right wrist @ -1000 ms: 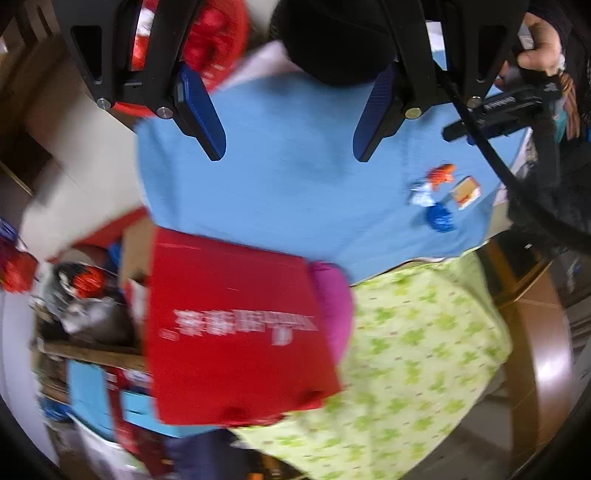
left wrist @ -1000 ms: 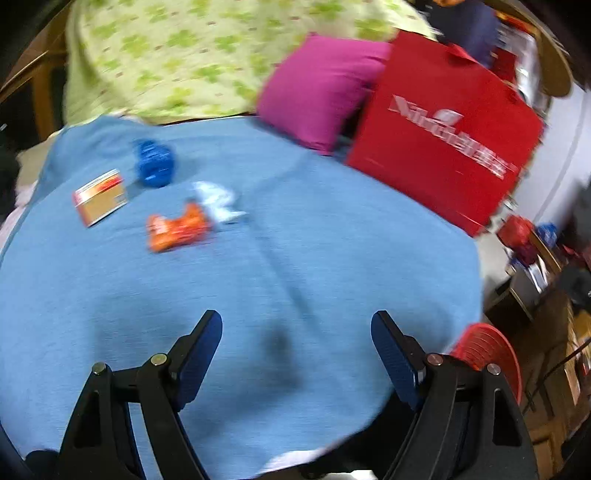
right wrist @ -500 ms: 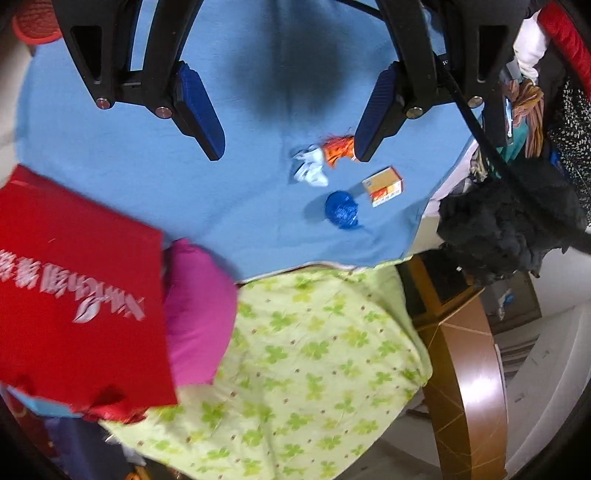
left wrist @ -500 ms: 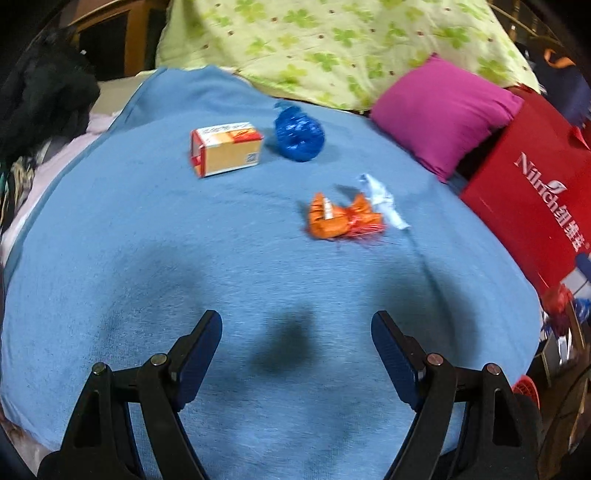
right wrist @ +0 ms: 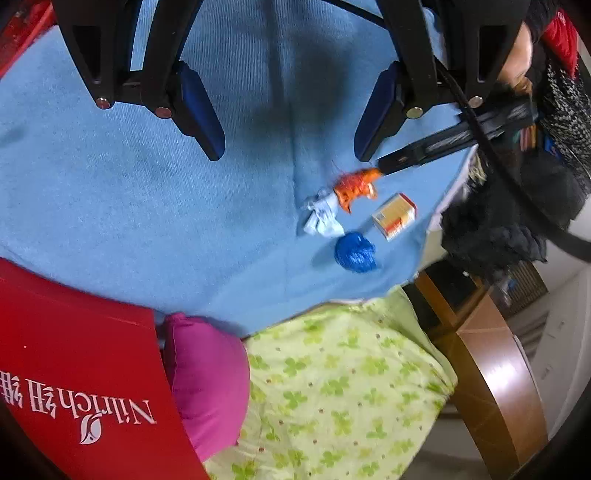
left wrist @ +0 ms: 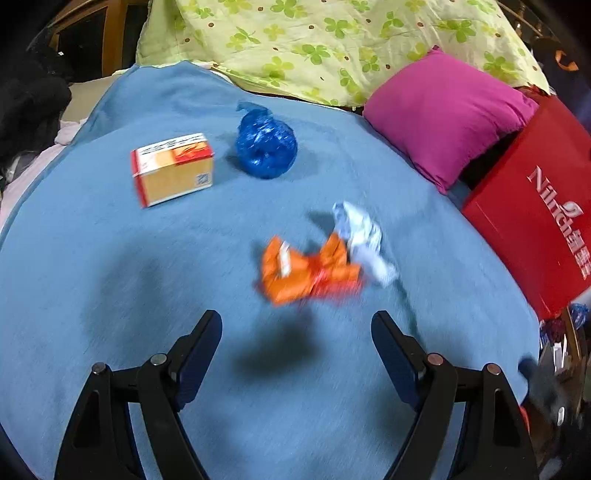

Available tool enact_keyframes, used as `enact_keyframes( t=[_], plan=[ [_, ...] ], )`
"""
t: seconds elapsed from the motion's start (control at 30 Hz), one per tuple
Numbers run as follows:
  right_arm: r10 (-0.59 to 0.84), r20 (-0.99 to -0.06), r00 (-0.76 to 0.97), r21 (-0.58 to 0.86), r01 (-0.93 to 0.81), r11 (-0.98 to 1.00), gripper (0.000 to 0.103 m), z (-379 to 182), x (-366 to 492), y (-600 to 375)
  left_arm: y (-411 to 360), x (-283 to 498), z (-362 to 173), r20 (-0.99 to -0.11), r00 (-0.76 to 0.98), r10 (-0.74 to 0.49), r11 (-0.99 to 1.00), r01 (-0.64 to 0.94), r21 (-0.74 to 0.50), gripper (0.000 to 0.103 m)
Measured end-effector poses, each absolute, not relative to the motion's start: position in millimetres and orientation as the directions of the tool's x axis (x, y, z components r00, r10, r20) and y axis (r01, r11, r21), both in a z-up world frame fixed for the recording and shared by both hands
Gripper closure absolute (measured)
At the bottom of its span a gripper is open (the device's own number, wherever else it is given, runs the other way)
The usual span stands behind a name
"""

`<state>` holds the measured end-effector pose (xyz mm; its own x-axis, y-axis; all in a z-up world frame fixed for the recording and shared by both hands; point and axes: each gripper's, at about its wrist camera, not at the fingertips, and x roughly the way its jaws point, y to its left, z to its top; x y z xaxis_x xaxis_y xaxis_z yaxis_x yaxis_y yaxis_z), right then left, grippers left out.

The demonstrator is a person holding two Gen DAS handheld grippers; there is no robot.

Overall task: Collect trash
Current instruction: 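Move both tools back over the blanket toward the orange bundle, then grasp the orange wrapped bundle with the left tool, then grasp the light blue cloth with the right tool while the left tool holds the bundle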

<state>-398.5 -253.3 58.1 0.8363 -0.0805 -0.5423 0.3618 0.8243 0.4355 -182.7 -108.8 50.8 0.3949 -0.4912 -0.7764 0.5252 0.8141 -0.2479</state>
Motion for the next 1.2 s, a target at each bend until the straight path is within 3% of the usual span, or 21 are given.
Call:
enact_keyframes(
  t=[0.33, 0.4, 0.67, 1.0, 1.2],
  plan=[
    [-0.039, -0.529, 0.848, 0.421, 0.302, 0.855, 0.025, 56, -393, -243, -139, -151, 28, -0.809, 0.393, -0.437, 0.861, 0.444, -0.249, 0.02],
    [-0.04, -0.528, 0.848, 0.422, 0.303, 0.855, 0.025, 56, -394, -243, -136, -149, 23, -0.81, 0.388, -0.439, 0.86, 0.442, -0.254, 0.03],
    [-0.066, -0.538, 0.84, 0.405, 0.326, 0.854, 0.025, 56, -394, -240, -87, -150, 34, -0.79, 0.433, -0.433, 0.874, 0.417, -0.251, 0.032],
    [-0.107, -0.597, 0.795, 0.326, 0.362, 0.873, 0.025, 53, -385, -229, -46, -148, 23, -0.788, 0.524, -0.323, 0.917, 0.379, -0.124, 0.032],
    [-0.14, -0.661, 0.737, 0.262, 0.402, 0.878, 0.025, 50, -373, -227, -44, -145, 23, -0.783, 0.521, -0.341, 0.911, 0.388, -0.139, 0.032]
  ],
)
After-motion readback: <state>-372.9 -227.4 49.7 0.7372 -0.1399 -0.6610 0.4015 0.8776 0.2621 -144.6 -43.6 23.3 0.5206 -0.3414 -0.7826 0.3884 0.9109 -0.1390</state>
